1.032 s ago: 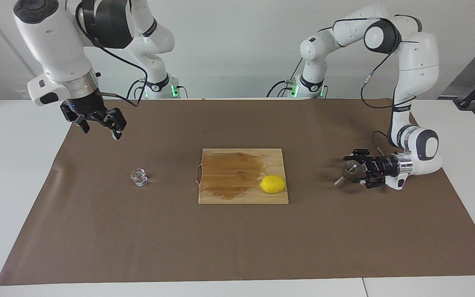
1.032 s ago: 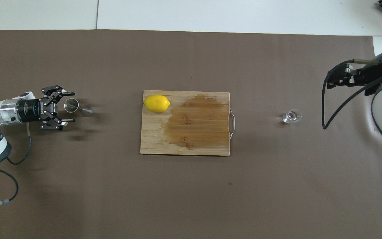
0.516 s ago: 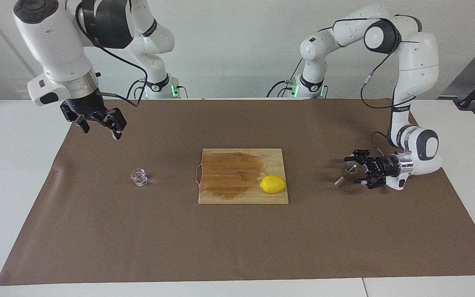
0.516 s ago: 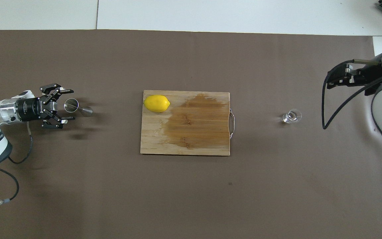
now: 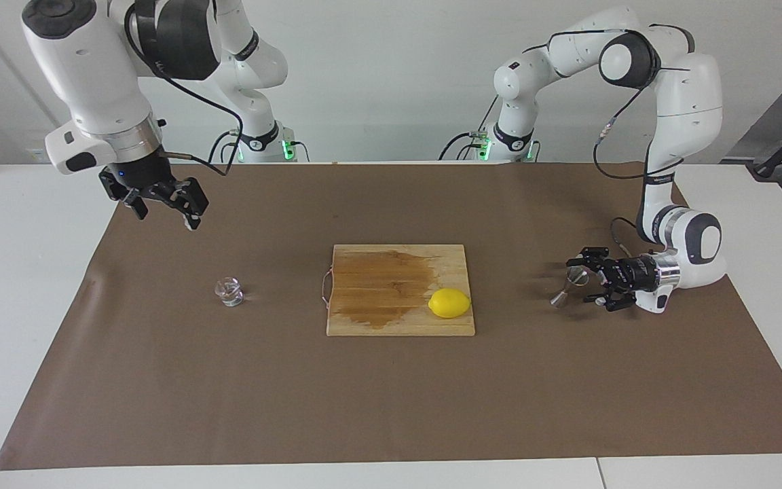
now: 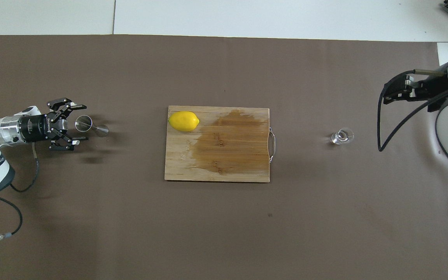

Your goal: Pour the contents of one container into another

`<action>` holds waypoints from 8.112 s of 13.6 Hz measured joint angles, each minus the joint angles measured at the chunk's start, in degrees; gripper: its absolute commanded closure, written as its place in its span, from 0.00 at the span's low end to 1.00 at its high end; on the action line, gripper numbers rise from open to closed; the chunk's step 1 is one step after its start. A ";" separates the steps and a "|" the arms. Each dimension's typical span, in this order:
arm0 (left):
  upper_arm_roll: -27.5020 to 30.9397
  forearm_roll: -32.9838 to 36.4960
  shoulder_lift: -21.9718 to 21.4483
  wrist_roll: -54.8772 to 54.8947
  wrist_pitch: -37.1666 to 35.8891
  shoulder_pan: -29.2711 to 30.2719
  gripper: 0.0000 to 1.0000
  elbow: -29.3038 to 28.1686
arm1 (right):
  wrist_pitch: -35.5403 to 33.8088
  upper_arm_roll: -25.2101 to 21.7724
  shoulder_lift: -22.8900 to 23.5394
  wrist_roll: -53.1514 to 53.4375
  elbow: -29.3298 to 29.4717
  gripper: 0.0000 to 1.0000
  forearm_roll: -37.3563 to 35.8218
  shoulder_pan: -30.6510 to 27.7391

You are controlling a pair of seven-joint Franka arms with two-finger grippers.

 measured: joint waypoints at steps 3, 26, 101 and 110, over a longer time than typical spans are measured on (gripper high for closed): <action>0.00 -0.01 0.00 0.00 0.05 0.00 0.08 -0.12 | 0.00 0.00 0.00 0.00 0.00 0.00 0.00 0.00; -0.16 -0.82 0.00 -0.73 1.74 -0.81 0.68 -0.29 | 0.00 0.00 0.00 0.00 0.00 0.00 0.00 0.00; 20.69 -41.65 -11.00 10.47 16.62 -60.02 0.42 -16.78 | 0.00 0.00 0.00 0.00 0.00 0.00 0.00 0.00; 21.28 -41.64 -10.88 10.47 18.08 -60.56 0.00 -16.84 | -4.04 -0.08 -6.78 -3.75 -3.49 0.00 0.00 -0.59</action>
